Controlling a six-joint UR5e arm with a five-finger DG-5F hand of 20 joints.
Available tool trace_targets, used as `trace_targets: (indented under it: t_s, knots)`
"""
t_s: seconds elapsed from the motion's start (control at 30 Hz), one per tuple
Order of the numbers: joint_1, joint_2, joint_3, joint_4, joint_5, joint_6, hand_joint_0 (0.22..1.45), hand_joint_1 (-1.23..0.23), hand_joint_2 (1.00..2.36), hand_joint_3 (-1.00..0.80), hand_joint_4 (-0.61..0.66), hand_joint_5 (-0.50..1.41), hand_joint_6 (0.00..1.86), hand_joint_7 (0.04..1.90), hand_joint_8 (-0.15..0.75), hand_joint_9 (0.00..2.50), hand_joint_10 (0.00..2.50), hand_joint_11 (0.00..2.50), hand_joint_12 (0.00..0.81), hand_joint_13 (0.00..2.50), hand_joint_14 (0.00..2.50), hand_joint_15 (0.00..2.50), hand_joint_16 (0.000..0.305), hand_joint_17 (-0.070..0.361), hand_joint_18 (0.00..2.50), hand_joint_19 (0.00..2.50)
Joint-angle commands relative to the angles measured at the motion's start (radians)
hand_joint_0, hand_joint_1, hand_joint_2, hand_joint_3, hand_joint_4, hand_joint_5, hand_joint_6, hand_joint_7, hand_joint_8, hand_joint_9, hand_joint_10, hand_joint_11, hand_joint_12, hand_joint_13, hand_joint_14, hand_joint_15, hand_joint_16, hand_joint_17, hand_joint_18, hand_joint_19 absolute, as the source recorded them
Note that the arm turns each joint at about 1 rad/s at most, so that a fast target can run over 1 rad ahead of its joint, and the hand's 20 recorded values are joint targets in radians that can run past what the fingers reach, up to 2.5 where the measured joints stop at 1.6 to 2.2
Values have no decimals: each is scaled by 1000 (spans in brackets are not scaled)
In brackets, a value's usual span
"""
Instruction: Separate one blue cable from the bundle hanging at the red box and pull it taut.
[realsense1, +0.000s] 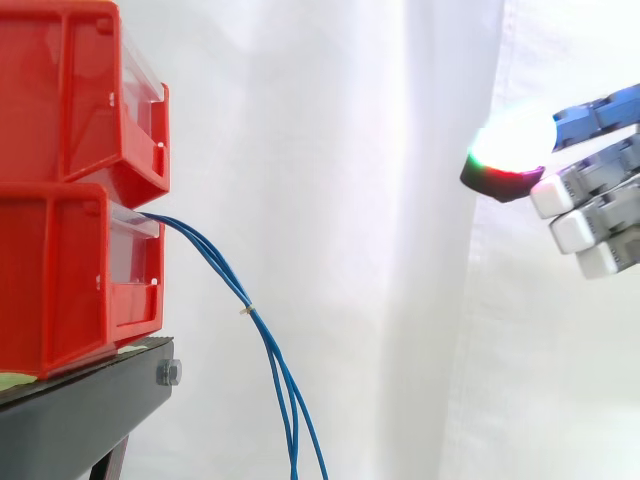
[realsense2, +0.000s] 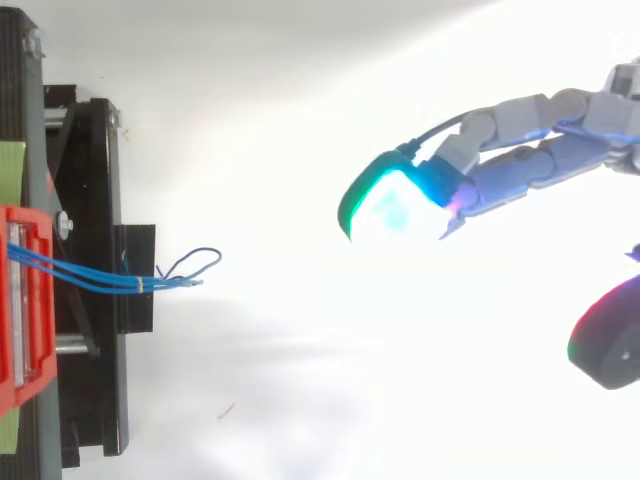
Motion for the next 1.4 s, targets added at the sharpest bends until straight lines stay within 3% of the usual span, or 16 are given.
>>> trace_targets:
  t_s: [0.0, 0.1, 0.13, 0.23, 0.37, 0.5, 0.7, 0.77, 1.07, 1.17, 1.27, 1.37]
  knots:
    - [4, -25, 0, 41, 25, -8, 549, -615, 1000, -500, 193, -201, 502, 702, 317, 611, 6, 236, 332, 564, 6, 181, 37, 84, 489, 286]
    - [4, -45, 0, 70, 32, -12, 549, -617, 1000, -500, 195, -201, 502, 706, 320, 612, 6, 243, 331, 564, 6, 182, 37, 83, 490, 276]
    - [5, -91, 2, 117, 39, -9, 549, -616, 1000, -500, 195, -201, 502, 706, 318, 613, 6, 237, 329, 564, 6, 178, 37, 83, 489, 276]
    - [5, -116, 2, 156, 39, -6, 551, -615, 1000, -500, 197, -201, 502, 705, 322, 614, 6, 236, 328, 563, 6, 175, 37, 83, 488, 270]
    - [7, -119, 2, 199, 49, -35, 551, -615, 1000, -500, 199, -201, 502, 704, 324, 615, 6, 248, 328, 563, 6, 176, 36, 82, 487, 270]
    - [7, -120, 2, 199, 80, -72, 558, -602, 1000, -500, 201, -199, 502, 705, 326, 636, 6, 240, 325, 571, 6, 172, 36, 80, 490, 270]
    - [-4, -165, 2, 205, 75, -54, 562, -595, 1000, -500, 201, -197, 502, 703, 329, 648, 6, 244, 323, 575, 6, 171, 35, 79, 498, 270]
    - [-9, -165, 2, 215, 77, -23, 562, -594, 1000, -500, 204, -197, 502, 704, 330, 655, 6, 239, 322, 578, 6, 165, 35, 79, 497, 269]
    - [-21, -169, 2, 235, 85, -31, 566, -588, 1000, -500, 204, -194, 502, 702, 333, 665, 6, 241, 321, 579, 6, 172, 35, 78, 499, 267]
    - [-29, -186, 2, 238, 94, -39, 566, -587, 1000, -500, 205, -194, 502, 701, 332, 668, 6, 247, 322, 582, 6, 173, 34, 78, 505, 265]
    - [-39, -228, 3, 256, 103, -34, 566, -587, 1000, -500, 205, -194, 502, 703, 333, 673, 6, 248, 321, 583, 6, 174, 35, 78, 508, 268]
    - [-39, -232, 11, 284, 101, -52, 568, -586, 1000, -500, 206, -193, 502, 699, 331, 674, 6, 250, 322, 583, 6, 174, 34, 77, 508, 269]
